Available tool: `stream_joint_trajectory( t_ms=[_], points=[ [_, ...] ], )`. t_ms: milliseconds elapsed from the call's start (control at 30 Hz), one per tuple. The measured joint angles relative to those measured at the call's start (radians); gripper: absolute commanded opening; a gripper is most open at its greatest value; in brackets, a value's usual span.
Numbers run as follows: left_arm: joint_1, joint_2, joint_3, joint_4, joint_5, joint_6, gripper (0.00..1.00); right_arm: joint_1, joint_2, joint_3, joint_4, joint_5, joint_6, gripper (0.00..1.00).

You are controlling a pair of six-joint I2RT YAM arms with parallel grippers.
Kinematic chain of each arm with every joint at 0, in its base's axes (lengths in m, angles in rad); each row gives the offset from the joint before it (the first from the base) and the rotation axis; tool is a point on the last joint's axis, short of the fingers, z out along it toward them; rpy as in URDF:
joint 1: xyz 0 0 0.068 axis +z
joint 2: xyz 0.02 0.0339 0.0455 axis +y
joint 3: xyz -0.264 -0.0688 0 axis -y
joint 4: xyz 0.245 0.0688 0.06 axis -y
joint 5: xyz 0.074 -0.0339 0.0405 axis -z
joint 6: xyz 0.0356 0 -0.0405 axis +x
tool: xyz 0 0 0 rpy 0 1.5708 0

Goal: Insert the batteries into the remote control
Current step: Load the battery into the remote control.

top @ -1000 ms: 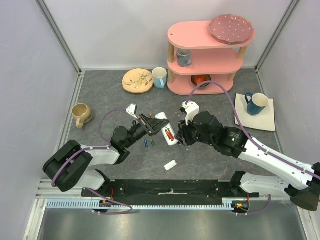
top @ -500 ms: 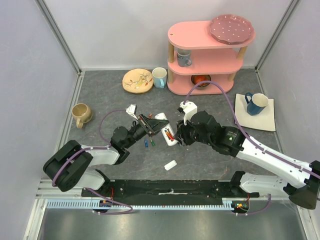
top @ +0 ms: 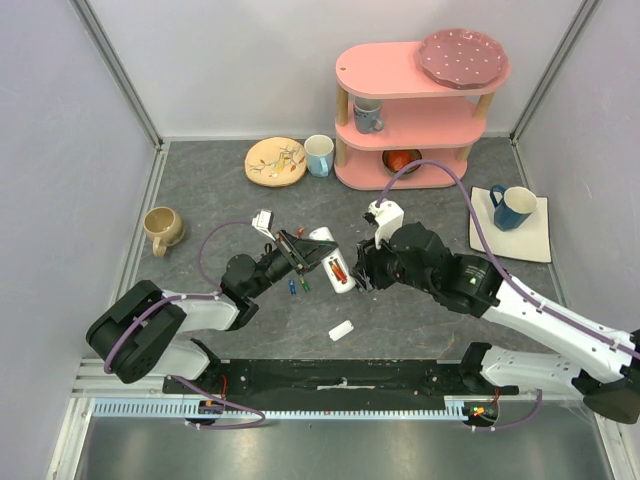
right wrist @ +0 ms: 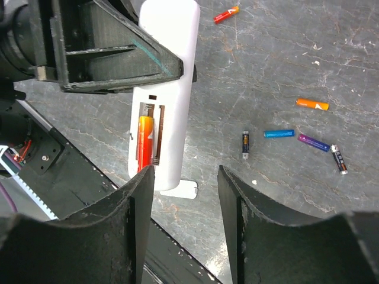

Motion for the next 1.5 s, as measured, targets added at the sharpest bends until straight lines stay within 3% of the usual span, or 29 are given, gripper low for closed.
stream_joint_trajectory(
  t_ms=[600,1500],
  points=[
    [0.000,0.000,-0.005,0.001,0.000,-0.004,0.02,0.000,-0.020,-0.036,0.015,-0.132,-0.029,0.55],
    [0.000,0.000,-0.005,0.000,0.022,-0.016,0.02,0.000,0.009,-0.042,0.029,-0.093,-0.023,0.55]
  ],
)
